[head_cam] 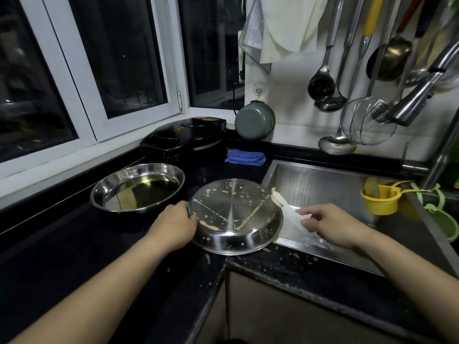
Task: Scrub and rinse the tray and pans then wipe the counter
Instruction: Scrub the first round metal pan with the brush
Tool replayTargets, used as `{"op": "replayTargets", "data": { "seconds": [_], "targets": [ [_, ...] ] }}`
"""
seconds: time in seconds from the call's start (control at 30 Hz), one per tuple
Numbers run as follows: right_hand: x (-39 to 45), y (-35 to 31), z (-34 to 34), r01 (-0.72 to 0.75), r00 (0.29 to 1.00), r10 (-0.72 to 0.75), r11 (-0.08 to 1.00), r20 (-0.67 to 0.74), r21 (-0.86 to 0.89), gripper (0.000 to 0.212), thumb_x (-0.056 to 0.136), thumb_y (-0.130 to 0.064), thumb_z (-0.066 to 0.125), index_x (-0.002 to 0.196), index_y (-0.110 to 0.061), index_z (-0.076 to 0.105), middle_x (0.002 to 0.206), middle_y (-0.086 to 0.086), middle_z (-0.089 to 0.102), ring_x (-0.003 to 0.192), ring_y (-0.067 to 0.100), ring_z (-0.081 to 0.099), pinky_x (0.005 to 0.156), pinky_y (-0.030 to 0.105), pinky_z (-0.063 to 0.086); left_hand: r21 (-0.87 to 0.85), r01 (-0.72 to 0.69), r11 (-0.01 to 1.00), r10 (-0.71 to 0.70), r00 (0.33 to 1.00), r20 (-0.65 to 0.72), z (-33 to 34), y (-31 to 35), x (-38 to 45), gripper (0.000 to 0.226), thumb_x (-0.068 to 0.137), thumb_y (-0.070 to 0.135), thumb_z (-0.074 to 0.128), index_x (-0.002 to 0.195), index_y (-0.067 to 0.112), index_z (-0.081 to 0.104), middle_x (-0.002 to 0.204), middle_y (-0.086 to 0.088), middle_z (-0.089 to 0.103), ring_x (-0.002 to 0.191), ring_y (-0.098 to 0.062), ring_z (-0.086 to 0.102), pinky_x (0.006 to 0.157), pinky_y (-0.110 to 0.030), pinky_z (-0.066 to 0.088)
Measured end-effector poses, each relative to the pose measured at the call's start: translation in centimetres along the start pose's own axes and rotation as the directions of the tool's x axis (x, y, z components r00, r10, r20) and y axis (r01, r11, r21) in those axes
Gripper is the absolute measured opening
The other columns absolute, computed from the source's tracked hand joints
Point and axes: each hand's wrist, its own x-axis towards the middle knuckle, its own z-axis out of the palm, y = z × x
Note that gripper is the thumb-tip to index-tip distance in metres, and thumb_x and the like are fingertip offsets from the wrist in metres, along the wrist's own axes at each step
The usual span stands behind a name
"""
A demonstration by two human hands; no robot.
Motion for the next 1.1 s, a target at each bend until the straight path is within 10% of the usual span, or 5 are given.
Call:
{"op": "replayTargets", "data": {
  "seconds": [0.2, 0.37, 0.67, 0.83, 1.1],
  "targets": [
    [-1.6, -1.9, 0.6, 0.247, 0.959, -0.280, 0.774, 0.035, -0.583, 0.044, 0.103, -0.030, 0.051, 0.140, -0.055, 0.048, 0.115, -0.011, 0.071, 0.099, 0.015, 0.065, 0.082, 0.035, 0.053, 0.001, -0.234, 0.972, 0.232, 0.964, -0.130, 5.2, -0.3, 0.3, 0.052, 0.106, 0.046, 0.039, 0.153, 0.025, 0.045, 0.161, 0.003, 0.032, 0.151, -0.015, 0.019, 0.124, -0.037, 0.022],
    [-0.7, -4.5, 0.9, 0.207, 0.969, -0.233, 0.603, 0.078, -0.770, 0.051, 0.101, -0.023, 0.046, 0.142, -0.052, 0.047, 0.124, 0.000, 0.065, 0.105, 0.027, 0.064, 0.078, 0.039, 0.052, -0.093, -0.214, 0.973, 0.206, 0.975, -0.088, 6.8, -1.1, 0.5, 0.051, 0.108, 0.046, 0.026, 0.159, 0.038, 0.030, 0.170, 0.006, 0.009, 0.156, -0.015, -0.002, 0.126, -0.042, 0.012],
    [-3.8, -6.1, 3.8, 0.246, 0.962, -0.246, 0.608, 0.116, -0.755, 0.052, 0.096, -0.025, 0.045, 0.142, -0.050, 0.048, 0.112, 0.001, 0.065, 0.095, 0.028, 0.063, 0.069, 0.033, 0.038, -0.058, -0.207, 0.977, 0.197, 0.970, -0.144, 7.5, -1.5, 0.7, 0.054, 0.106, 0.050, 0.026, 0.158, 0.040, 0.031, 0.170, 0.007, 0.011, 0.157, -0.018, 0.009, 0.127, -0.044, 0.016],
    [-0.9, -6.0, 0.6, 0.036, 0.991, -0.125, 0.547, -0.039, -0.837, 0.052, 0.091, -0.018, 0.047, 0.137, -0.038, 0.059, 0.114, 0.007, 0.067, 0.091, 0.031, 0.062, 0.071, 0.035, 0.044, -0.072, -0.197, 0.978, 0.186, 0.973, -0.140, 7.6, -1.5, 0.6, 0.054, 0.105, 0.053, 0.024, 0.158, 0.042, 0.031, 0.169, 0.011, 0.011, 0.157, -0.016, 0.009, 0.126, -0.045, 0.020],
    [-2.7, -6.9, 2.9, 0.264, 0.957, -0.256, 0.560, 0.139, -0.785, 0.049, 0.096, -0.026, 0.048, 0.138, -0.051, 0.052, 0.117, 0.001, 0.068, 0.100, 0.029, 0.065, 0.072, 0.035, 0.044, -0.049, -0.200, 0.979, 0.190, 0.969, -0.155, 7.7, -1.3, 0.7, 0.055, 0.104, 0.052, 0.022, 0.158, 0.041, 0.031, 0.169, 0.011, 0.012, 0.156, -0.017, 0.009, 0.126, -0.046, 0.021]
  ]
}}
